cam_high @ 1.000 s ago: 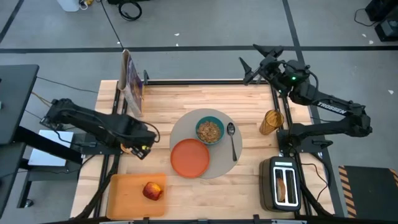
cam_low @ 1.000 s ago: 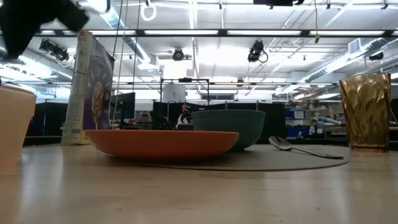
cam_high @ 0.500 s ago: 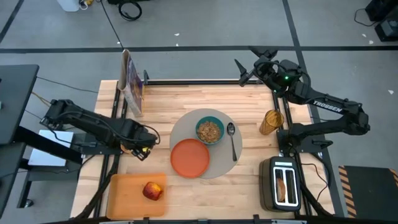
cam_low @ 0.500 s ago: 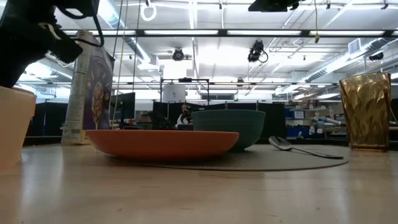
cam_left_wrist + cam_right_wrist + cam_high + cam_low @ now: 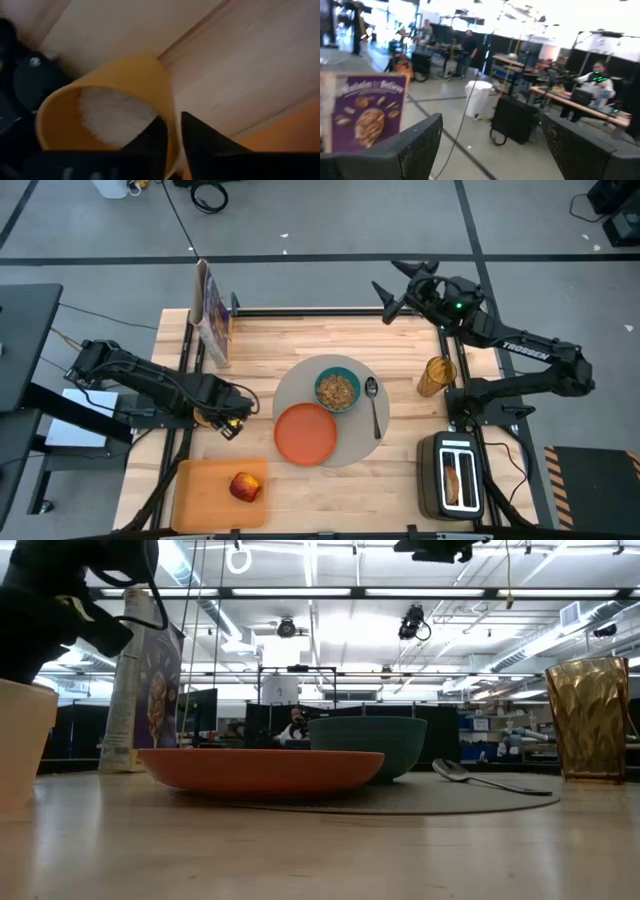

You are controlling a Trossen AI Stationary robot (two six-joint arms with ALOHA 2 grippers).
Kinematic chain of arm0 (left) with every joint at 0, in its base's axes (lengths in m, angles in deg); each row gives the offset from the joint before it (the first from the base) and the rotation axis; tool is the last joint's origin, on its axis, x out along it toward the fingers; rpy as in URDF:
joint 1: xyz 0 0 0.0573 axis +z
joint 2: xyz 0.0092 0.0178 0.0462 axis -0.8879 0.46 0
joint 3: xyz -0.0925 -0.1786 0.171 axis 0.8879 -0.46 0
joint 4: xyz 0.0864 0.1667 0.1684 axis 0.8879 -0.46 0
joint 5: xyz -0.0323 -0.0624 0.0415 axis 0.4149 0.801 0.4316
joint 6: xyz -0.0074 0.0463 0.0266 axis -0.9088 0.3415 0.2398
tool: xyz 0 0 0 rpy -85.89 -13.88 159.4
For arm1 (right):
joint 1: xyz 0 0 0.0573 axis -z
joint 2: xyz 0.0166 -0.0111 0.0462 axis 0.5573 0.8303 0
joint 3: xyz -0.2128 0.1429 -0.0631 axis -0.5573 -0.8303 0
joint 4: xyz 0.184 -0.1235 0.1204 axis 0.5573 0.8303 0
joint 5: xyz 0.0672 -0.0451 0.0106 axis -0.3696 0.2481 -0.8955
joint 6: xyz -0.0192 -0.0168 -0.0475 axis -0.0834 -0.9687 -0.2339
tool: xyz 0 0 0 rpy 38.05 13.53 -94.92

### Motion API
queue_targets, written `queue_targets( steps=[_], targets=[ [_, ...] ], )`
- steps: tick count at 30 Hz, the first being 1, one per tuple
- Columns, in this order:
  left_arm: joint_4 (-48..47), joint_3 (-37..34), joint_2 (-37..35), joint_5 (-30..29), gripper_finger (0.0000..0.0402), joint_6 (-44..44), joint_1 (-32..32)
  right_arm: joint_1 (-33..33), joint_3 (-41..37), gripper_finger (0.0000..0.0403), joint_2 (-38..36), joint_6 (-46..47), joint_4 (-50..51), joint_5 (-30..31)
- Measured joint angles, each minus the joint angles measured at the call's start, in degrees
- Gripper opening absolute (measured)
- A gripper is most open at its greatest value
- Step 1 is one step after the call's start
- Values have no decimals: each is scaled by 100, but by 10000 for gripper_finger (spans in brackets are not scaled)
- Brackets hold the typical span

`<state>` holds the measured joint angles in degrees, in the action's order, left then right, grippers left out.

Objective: Arrange a breakfast setting
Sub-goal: Put the yellow cup of milk on the placemat on top of the bowl

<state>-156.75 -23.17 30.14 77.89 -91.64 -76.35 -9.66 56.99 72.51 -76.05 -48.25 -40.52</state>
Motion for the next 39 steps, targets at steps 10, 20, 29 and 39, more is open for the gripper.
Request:
queue_targets(
  steps=[10,20,29,39],
  targets=[
    [-41,538,0,-154,16,371,3,-301,-2,347,339,246,210,-116],
    [-79,2253,528,-993,14,1747,522,-479,386,349,1192,1474,1547,-1356],
    [-59,3986,1549,-1081,13,4137,1535,-790,1058,366,2309,930,2034,-3017],
    [292,4986,2226,-1093,12,6832,1998,-881,1060,383,3030,615,1100,-3667]
  ],
)
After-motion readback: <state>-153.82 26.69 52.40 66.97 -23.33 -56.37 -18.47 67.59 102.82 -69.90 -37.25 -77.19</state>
